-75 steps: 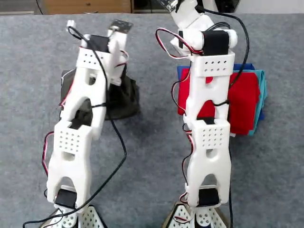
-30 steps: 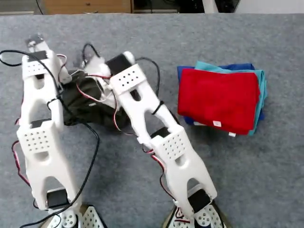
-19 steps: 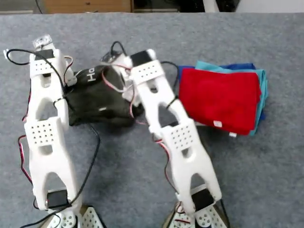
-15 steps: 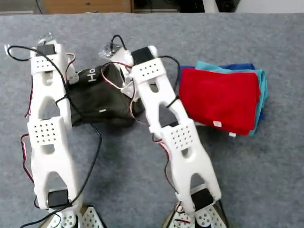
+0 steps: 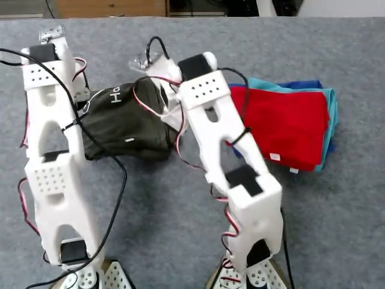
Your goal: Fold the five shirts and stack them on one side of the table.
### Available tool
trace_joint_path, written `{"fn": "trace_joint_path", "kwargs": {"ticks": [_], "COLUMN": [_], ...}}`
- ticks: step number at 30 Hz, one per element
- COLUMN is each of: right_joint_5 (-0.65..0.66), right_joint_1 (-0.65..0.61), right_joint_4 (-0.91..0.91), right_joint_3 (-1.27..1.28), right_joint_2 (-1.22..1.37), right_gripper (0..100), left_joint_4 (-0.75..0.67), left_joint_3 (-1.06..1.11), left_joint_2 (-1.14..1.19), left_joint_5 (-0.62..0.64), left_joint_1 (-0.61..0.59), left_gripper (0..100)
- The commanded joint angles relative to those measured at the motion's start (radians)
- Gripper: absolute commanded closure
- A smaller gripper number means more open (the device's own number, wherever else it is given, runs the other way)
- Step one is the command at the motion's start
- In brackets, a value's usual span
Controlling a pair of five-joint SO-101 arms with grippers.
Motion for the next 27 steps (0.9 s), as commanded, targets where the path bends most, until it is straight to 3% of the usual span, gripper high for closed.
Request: {"fn": "trace_joint_path", "kwargs": {"ticks": [1, 6, 8, 11, 15, 18, 27], "right_joint_5": [0.006, -0.017, -0.137, -0.445, -0.723, -0.818, -0.968], "right_joint_1": [-0.012, -0.048, -0.081, -0.125, -0.159, -0.168, -0.165], "right_joint_4": [-0.011, -0.141, -0.160, -0.203, -0.285, -0.344, -0.470], "right_joint_3": [0.136, 0.217, 0.216, 0.214, 0.214, 0.214, 0.128], "right_joint_2": [-0.094, -0.093, -0.091, -0.065, 0.010, 0.081, 0.318], "right_gripper": [99.3, 98.3, 92.5, 79.0, 63.4, 61.7, 62.0], "left_joint_4": [-0.046, -0.373, -0.440, -0.488, -0.489, -0.468, -0.230], "left_joint_3": [0.281, 0.611, 0.638, 0.621, 0.520, 0.417, -0.040], "left_joint_2": [-0.234, -0.367, -0.363, -0.318, -0.217, -0.120, 0.278], "left_joint_5": [-0.100, -0.107, -0.051, 0.084, 0.152, 0.153, 0.153], "left_joint_1": [0.025, 0.026, 0.026, 0.026, 0.032, 0.034, 0.066], "left_gripper": [98, 98, 98, 92, 76, 67, 68]}}
